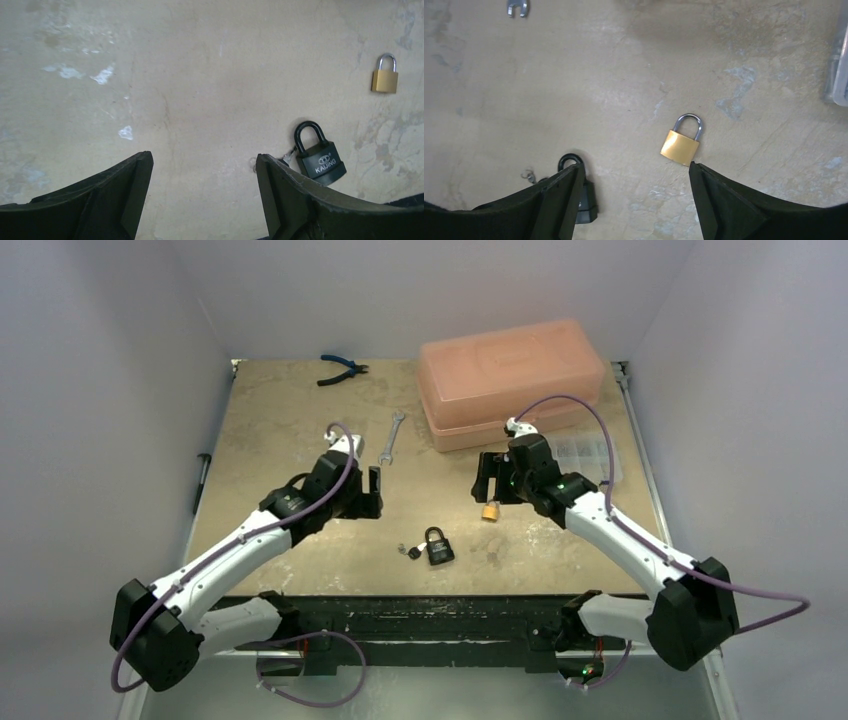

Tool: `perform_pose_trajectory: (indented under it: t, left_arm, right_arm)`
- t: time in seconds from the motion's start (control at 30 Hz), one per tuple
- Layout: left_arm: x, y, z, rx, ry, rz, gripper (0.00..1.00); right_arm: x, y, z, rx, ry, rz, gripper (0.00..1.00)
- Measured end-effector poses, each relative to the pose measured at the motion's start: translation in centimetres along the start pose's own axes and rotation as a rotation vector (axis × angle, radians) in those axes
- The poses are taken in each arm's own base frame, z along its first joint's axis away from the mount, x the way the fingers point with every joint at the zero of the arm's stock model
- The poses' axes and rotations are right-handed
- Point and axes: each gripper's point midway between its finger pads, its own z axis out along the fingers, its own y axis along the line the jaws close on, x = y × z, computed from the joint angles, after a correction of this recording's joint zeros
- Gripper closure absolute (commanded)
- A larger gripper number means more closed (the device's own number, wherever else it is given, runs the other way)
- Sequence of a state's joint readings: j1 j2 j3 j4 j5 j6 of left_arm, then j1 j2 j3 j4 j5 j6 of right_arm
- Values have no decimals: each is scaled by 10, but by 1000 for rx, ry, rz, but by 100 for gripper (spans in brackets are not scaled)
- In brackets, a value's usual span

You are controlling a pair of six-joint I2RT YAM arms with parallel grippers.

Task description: Unlock with the key

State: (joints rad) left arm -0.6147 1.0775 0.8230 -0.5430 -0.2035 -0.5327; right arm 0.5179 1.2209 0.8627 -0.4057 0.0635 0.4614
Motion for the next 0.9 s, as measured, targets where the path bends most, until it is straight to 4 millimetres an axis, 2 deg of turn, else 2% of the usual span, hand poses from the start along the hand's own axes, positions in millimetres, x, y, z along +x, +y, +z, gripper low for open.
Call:
perform_pose_trajectory:
  t: [0.1,0.3,0.43,0.7,0.9]
  left_arm:
    - [15,-15,5,13,38,30,21]
    - [58,-43,22,12,139,173,41]
    - [82,-44,39,-12,219,203,49]
    - [95,-48,51,19,236,198,56]
    - [100,-57,60,53,248,191,60]
  right_arm:
    - [-5,10,-10,-54,-21,18,17]
    - [-9,18,-19,-90,-41,36,17]
    - [-9,19,-21,-102,-43,36,18]
    - [17,17,-13,-124,22,50,18]
    - [22,18,-12,-135,37,53,18]
